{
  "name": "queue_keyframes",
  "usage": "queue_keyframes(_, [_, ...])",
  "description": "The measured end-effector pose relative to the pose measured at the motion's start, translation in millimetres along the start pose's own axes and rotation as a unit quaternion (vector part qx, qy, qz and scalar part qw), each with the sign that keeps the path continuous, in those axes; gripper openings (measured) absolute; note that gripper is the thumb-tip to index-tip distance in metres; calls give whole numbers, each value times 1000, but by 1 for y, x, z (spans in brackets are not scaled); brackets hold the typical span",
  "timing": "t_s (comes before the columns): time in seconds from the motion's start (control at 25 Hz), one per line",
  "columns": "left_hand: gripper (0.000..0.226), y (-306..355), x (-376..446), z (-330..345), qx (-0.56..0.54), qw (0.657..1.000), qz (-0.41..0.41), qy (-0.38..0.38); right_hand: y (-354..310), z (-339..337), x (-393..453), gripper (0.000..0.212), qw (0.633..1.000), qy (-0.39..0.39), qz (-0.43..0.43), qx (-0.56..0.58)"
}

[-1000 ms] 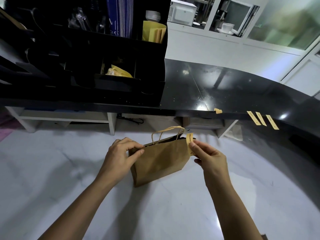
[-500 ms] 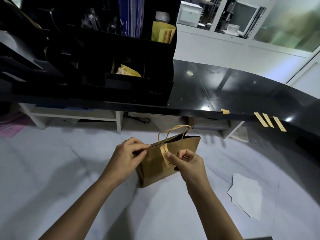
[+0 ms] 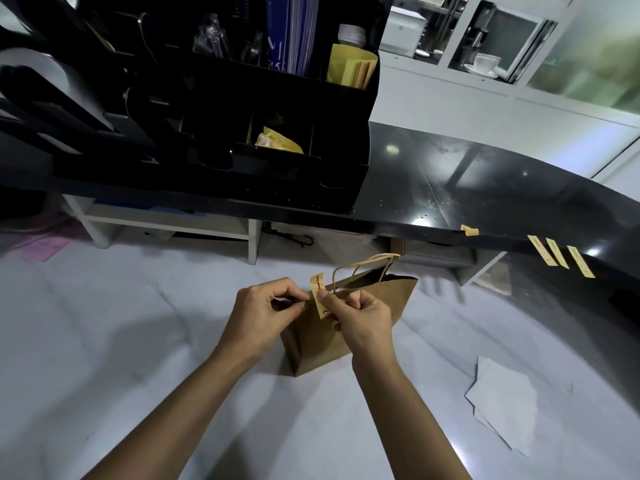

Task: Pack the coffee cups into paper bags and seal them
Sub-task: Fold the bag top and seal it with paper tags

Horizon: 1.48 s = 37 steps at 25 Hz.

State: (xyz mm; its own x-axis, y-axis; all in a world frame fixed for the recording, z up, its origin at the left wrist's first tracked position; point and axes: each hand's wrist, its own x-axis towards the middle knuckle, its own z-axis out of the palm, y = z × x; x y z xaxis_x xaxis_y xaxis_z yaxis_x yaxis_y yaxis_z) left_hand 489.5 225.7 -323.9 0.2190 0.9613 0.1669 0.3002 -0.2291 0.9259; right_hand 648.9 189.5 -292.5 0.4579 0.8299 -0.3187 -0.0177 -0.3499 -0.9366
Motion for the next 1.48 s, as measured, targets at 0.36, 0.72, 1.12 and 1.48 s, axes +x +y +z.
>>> queue_keyframes(0.36, [22, -2, 2, 0, 28, 999, 34, -5, -9, 2, 8, 51, 997, 0, 52, -53])
queue_keyframes(0.72, [36, 1, 6, -2, 81, 993, 77, -44, -12, 2, 11, 43, 997, -12, 47, -60])
queue_keyframes(1.12, [26, 7, 9, 2, 145, 985, 53, -81, -5, -2, 9, 49, 997, -12, 0, -73])
queue_keyframes(1.48, [24, 7, 8, 2, 159, 983, 51, -77, -1, -9, 5, 45, 994, -48, -44, -86])
